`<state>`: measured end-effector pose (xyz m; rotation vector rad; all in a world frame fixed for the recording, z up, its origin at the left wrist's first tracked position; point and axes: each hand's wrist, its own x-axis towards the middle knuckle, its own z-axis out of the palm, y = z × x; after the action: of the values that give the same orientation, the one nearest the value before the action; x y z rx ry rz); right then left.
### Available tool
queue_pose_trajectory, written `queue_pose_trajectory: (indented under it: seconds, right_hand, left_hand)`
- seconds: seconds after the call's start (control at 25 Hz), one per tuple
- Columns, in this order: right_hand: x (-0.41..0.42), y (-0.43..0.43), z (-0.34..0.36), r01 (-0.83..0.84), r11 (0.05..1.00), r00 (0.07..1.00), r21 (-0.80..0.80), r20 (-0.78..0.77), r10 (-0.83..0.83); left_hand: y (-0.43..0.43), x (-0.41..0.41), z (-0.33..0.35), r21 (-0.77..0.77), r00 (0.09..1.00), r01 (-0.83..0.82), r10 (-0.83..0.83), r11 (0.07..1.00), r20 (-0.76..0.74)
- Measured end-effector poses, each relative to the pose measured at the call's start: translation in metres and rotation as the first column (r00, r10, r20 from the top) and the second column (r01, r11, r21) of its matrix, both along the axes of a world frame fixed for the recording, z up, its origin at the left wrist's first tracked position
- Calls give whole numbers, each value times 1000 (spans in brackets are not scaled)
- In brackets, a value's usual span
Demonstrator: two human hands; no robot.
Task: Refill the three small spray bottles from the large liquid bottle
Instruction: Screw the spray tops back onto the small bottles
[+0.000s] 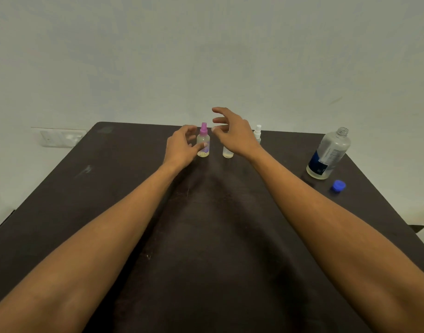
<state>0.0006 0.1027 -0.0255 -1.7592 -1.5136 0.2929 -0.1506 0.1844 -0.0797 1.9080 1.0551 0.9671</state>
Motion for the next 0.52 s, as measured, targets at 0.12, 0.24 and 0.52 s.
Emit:
queue_pose_trajectory:
  seconds: [0.12,0.24,0.52]
  right_hand:
    - [8,-40,11,1,998,1000,69,-17,0]
    - [15,-84,18,9,991,999,136,-40,-4]
    - [23,-197,28,63,959,997,275,-48,-52]
  left_hand:
    - [-26,-11,15,55,999,-30,30,998,15]
    - [-58,-21,30,124,999,-30,26,992,38]
    - [-163,-21,64,260,990,109,-129,959,57]
